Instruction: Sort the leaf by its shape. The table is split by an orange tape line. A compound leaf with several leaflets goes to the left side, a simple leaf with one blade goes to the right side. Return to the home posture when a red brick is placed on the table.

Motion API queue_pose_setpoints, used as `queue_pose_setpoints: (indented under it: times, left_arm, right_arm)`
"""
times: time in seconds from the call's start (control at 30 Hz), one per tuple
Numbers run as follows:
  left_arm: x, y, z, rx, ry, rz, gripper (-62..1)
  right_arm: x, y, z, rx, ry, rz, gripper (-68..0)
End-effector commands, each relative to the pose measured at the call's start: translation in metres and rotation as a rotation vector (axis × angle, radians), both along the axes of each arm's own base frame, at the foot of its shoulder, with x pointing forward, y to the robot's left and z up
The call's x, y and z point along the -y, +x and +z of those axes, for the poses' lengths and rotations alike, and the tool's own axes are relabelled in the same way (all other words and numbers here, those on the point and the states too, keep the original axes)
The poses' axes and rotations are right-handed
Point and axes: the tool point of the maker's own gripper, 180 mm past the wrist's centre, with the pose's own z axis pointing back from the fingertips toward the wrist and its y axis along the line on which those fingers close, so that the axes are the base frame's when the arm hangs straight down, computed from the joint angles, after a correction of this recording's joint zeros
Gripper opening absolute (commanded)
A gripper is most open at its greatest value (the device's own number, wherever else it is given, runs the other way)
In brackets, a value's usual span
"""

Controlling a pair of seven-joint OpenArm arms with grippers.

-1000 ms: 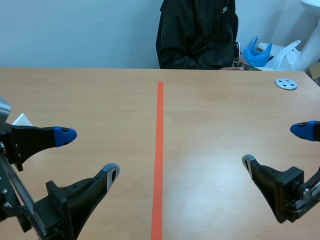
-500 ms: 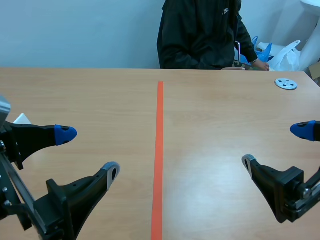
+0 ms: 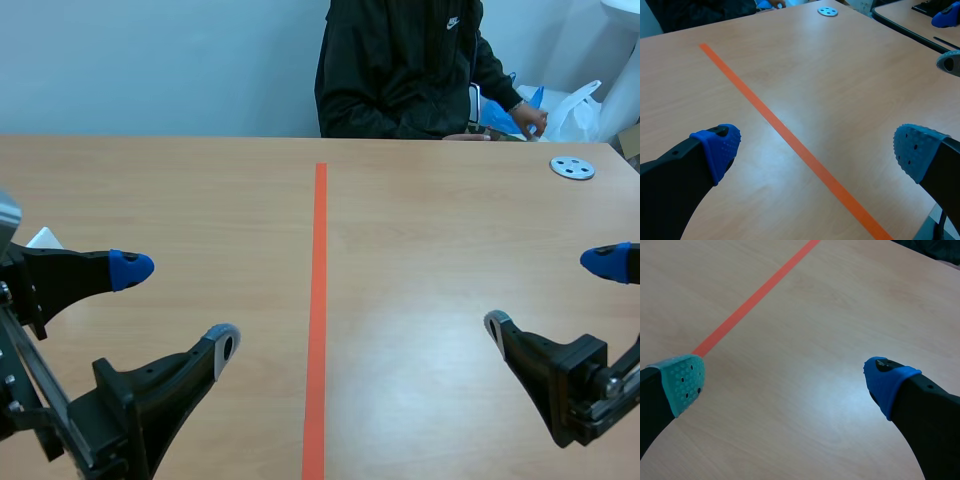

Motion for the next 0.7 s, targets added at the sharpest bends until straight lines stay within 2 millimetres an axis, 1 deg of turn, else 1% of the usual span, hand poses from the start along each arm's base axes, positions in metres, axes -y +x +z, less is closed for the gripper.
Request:
queue_pose_setpoints:
  times: [0.0, 0.67]
  left_arm:
    - [0.0001, 0.0011, 0.0045, 0.012, -0.019, 0.003, 1.4]
    - [0.0000, 0.0009, 0.0033, 0.006, -0.013, 0.003, 1.4]
  right_arm:
    - [0.0009, 0.0049, 0.0088, 0.031, 0.009, -0.005, 0.4]
    - [0.0009, 0.0049, 0.0089, 0.032, 0.009, -0.005, 0.4]
